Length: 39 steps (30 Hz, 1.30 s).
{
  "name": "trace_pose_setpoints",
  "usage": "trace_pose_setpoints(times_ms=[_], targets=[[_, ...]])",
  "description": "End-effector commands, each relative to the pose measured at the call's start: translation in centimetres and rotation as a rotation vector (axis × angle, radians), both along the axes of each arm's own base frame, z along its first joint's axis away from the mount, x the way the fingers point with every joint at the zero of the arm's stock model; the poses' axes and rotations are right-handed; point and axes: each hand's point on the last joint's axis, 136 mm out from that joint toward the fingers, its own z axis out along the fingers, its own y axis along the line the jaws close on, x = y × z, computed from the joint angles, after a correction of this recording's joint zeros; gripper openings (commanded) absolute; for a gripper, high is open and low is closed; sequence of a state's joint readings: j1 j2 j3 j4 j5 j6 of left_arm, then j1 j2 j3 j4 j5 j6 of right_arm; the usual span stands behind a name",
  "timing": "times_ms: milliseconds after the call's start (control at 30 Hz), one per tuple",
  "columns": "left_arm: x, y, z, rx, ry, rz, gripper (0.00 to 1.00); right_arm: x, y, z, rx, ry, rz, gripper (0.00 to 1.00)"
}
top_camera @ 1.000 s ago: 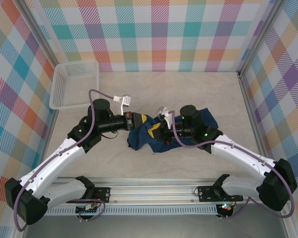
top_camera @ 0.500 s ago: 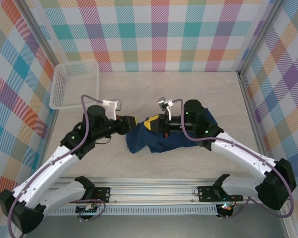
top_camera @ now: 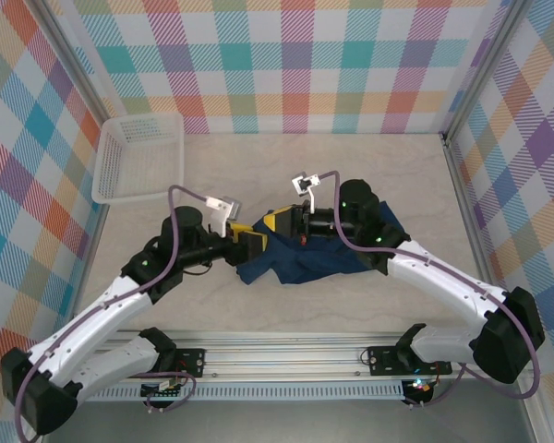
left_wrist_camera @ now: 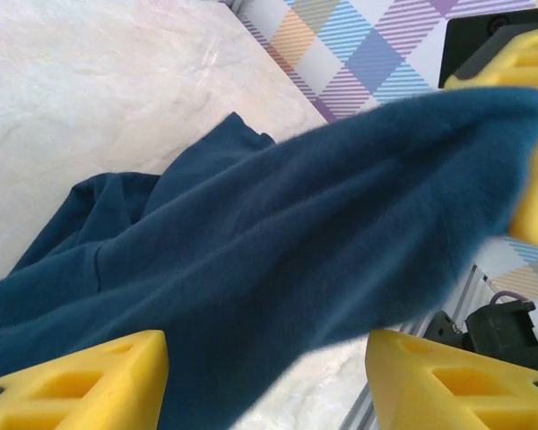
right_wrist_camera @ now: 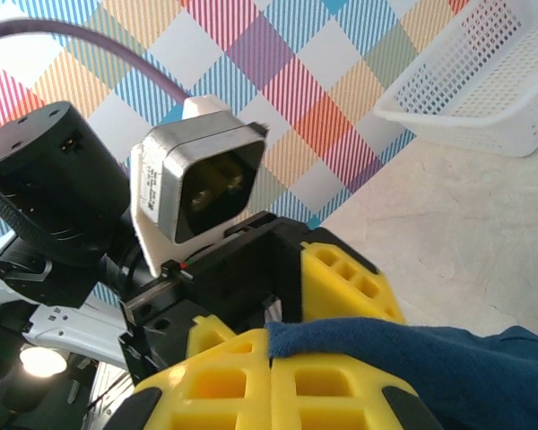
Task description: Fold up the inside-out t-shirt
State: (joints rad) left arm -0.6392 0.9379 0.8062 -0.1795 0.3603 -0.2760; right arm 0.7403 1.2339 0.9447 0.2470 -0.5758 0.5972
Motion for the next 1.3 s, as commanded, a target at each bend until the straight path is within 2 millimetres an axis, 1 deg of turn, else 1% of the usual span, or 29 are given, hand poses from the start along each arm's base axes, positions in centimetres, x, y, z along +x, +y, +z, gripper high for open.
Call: trace_pose_setpoints(times_ms=[0, 33, 100, 200, 233, 300, 333, 367, 400, 433, 500, 567, 600, 667, 733, 867, 933, 1000, 1033, 1067, 1100, 1167, 1200, 1233, 1267], targets=[[0.3, -1.9, 3.7, -0.060, -0.113, -0.074, 0.53, 0.2, 0.1, 2.0, 0.046, -0.025, -0.005, 0.00], [0.6, -2.0, 3.6, -0.056, -0.111, -0.069, 0.49, 0.2, 0.0, 2.0, 0.046, -0.024, -0.006, 0.00], [0.9, -2.3, 3.6, -0.059, -0.118, -0.069, 0.39, 0.2, -0.1, 1.8, 0.039, -0.023, -0.013, 0.00], [0.7, -2.7, 4.0, -0.084, -0.127, -0.092, 0.29, 0.5, -0.3, 1.5, 0.024, -0.017, -0.032, 0.00], [0.6, -2.8, 4.1, -0.089, -0.128, -0.100, 0.23, 0.6, -0.3, 1.4, 0.021, -0.015, -0.037, 0.00], [0.3, -2.7, 3.9, -0.090, -0.134, -0.112, 0.04, 0.7, -0.5, 1.5, 0.022, -0.016, -0.041, 0.00], [0.2, -2.6, 3.8, -0.085, -0.136, -0.113, 0.00, 0.8, -0.6, 1.6, 0.019, -0.018, -0.045, 0.00], [-0.1, -2.4, 3.6, -0.078, -0.146, -0.116, 0.00, 0.9, -0.9, 1.7, 0.013, -0.027, -0.052, 0.00], [-0.4, -2.1, 3.4, -0.069, -0.159, -0.120, 0.00, 1.0, -1.4, 1.6, -0.006, -0.045, -0.066, 0.10], [-0.7, -1.9, 3.3, -0.068, -0.179, -0.125, 0.00, 1.2, -2.2, 1.6, -0.031, -0.074, -0.093, 0.22], [-1.1, -1.3, 3.5, -0.074, -0.220, -0.119, 0.00, 1.3, -3.9, 0.7, -0.117, -0.158, -0.156, 0.37], [-1.4, -1.0, 3.6, -0.085, -0.240, -0.122, 0.00, 1.6, -5.8, -0.8, -0.222, -0.251, -0.227, 0.45], [-1.6, -1.0, 3.7, -0.089, -0.246, -0.133, 0.00, 1.9, -6.7, -2.0, -0.280, -0.289, -0.260, 0.47], [-2.0, -1.3, 3.7, -0.095, -0.251, -0.161, 0.00, 2.3, -7.5, -4.2, -0.359, -0.327, -0.280, 0.50], [-2.2, -1.6, 3.6, -0.096, -0.250, -0.187, 0.00, 2.6, -7.2, -6.0, -0.395, -0.334, -0.260, 0.52], [-2.3, -1.7, 3.7, -0.099, -0.251, -0.195, 0.00, 2.2, -5.1, -7.5, -0.359, -0.313, -0.147, 0.57], [-2.4, -1.7, 3.8, -0.099, -0.250, -0.198, 0.00, 2.6, -4.4, -8.6, -0.359, -0.292, -0.133, 0.58], [-2.4, -1.7, 3.7, -0.099, -0.247, -0.201, 0.00, 3.0, -3.7, -9.4, -0.358, -0.282, -0.114, 0.58], [-2.4, -1.8, 3.6, -0.097, -0.244, -0.201, 0.00, 3.2, -3.3, -9.5, -0.345, -0.276, -0.101, 0.58], [-2.4, -1.8, 3.6, -0.097, -0.244, -0.201, 0.00, 3.2, -2.8, -9.4, -0.329, -0.271, -0.087, 0.57], [-2.3, -1.7, 3.3, -0.092, -0.238, -0.198, 0.00, 3.3, -2.4, -9.3, -0.313, -0.265, -0.076, 0.53], [-1.9, -1.3, 3.1, -0.078, -0.232, -0.162, 0.00, 3.1, -1.9, -8.9, -0.292, -0.249, -0.044, 0.31], [-1.4, -0.9, 2.8, -0.064, -0.226, -0.125, 0.00, 2.8, -1.9, -8.7, -0.290, -0.247, -0.033, 0.21], [-0.6, -0.2, 2.3, -0.039, -0.212, -0.055, 0.00, 2.5, -2.3, -8.5, -0.289, -0.242, -0.025, 0.11], [0.5, 0.8, 1.5, -0.005, -0.194, 0.034, 0.00, 2.2, -2.8, -8.1, -0.280, -0.231, -0.020, 0.04]])
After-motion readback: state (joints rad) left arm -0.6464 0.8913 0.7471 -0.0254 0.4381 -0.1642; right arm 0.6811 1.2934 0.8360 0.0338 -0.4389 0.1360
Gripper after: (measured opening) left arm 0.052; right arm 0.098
